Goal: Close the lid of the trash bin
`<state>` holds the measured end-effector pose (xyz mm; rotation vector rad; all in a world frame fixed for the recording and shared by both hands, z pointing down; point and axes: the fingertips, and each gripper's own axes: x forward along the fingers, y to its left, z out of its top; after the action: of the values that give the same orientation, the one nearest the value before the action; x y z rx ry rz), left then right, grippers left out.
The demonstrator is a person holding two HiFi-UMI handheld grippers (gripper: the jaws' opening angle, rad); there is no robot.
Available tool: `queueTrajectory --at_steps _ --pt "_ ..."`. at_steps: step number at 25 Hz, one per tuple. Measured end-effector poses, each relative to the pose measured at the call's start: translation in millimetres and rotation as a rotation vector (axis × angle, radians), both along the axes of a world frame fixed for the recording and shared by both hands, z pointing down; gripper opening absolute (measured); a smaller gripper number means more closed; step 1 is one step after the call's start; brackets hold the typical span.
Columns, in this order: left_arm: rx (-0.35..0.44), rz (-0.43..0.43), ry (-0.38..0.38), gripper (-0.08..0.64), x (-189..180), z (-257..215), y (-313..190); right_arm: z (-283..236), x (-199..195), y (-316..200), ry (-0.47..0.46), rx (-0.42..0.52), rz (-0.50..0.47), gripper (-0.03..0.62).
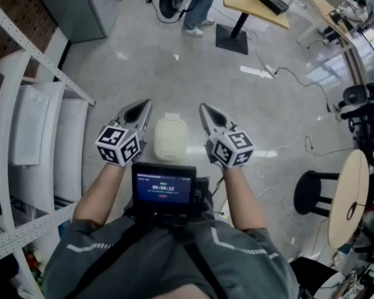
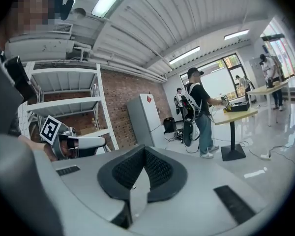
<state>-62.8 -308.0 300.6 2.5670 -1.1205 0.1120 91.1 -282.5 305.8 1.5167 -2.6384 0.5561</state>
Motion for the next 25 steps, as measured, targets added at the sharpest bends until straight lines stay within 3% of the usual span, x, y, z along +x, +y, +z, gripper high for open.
queueTrajectory --at_steps 10,13,19,25 --pt "0.146 -0.027 0.047 -0.005 -34.3 -77.2 17.7 -86.7 11.2 18.3 0.012 0.14 -0.011 0.009" --pt "0.148 -0.012 0.093 -0.005 -34.8 -85.8 21.1 -98.0 15.3 26.4 0.006 0.171 0.005 0.009" --pt "0.177 -0.06 0.046 -0.006 -40.0 -83.1 22.9 -106.5 22.9 32.8 0.007 0.206 0.058 0.008" --pt "0.174 -0.047 0.092 -0.006 -36.7 -91.1 30.8 -99.2 23.7 32.7 0.028 0.19 0.048 0.006"
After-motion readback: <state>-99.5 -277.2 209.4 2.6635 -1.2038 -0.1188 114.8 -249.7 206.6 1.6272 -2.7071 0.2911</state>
